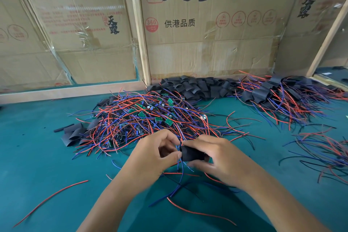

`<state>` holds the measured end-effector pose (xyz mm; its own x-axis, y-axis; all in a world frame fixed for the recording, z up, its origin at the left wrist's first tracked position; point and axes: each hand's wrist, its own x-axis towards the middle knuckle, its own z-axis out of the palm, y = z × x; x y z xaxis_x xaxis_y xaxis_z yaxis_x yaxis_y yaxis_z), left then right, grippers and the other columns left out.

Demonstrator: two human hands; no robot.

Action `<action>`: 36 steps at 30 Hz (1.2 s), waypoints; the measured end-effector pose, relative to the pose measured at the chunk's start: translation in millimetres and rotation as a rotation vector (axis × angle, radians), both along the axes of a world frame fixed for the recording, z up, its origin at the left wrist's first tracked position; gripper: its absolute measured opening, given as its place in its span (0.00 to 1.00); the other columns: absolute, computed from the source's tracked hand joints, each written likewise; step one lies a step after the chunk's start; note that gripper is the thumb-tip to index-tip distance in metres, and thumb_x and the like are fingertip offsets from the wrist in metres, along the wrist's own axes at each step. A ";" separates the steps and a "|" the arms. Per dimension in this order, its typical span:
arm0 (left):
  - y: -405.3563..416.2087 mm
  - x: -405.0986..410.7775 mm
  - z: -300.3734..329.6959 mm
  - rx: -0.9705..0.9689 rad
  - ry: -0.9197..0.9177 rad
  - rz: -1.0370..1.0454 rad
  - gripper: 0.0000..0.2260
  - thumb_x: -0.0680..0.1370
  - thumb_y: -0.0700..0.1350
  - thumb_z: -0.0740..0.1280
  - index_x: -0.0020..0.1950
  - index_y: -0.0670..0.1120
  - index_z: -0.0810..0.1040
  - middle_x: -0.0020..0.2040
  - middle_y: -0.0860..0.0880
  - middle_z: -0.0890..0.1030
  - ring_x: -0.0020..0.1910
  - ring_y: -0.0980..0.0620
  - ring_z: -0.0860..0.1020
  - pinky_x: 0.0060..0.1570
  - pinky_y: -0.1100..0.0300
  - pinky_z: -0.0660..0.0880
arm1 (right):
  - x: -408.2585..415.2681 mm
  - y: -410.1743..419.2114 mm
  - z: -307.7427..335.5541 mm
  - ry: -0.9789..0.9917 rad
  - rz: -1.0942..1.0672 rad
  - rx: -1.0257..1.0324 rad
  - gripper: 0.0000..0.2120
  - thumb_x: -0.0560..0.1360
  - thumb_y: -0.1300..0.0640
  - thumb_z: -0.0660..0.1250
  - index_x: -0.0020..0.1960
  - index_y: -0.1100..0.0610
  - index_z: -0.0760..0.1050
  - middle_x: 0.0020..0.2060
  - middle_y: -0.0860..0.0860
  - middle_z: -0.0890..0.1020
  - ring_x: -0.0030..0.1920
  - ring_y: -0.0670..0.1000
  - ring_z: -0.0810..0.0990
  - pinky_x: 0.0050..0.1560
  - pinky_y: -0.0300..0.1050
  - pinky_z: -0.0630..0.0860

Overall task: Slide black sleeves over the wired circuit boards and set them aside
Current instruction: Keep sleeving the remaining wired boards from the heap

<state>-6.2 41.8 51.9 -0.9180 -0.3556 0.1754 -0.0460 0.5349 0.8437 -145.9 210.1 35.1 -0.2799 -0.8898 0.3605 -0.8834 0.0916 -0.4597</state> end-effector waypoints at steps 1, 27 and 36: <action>0.1 0.0 -0.6 -0.013 -0.006 0.004 0.09 0.74 0.39 0.74 0.45 0.52 0.78 0.38 0.52 0.83 0.33 0.57 0.75 0.36 0.66 0.71 | 0.3 -0.3 -0.6 0.004 0.008 0.004 0.23 0.76 0.46 0.70 0.69 0.51 0.75 0.46 0.40 0.72 0.44 0.47 0.75 0.49 0.38 0.72; -14.3 -4.8 -11.0 -0.079 0.220 0.279 0.02 0.77 0.51 0.70 0.48 0.55 0.78 0.43 0.58 0.82 0.43 0.59 0.79 0.44 0.68 0.72 | 2.5 3.7 4.2 0.083 -0.187 -0.206 0.08 0.79 0.50 0.65 0.54 0.53 0.77 0.39 0.43 0.80 0.37 0.51 0.78 0.37 0.51 0.76; -27.9 -16.4 -50.7 -0.422 0.185 0.412 0.02 0.80 0.52 0.66 0.49 0.56 0.75 0.41 0.64 0.76 0.46 0.61 0.73 0.53 0.57 0.65 | -52.2 25.3 33.8 0.170 -0.502 -0.309 0.05 0.76 0.58 0.71 0.50 0.59 0.78 0.47 0.50 0.77 0.41 0.53 0.76 0.44 0.53 0.76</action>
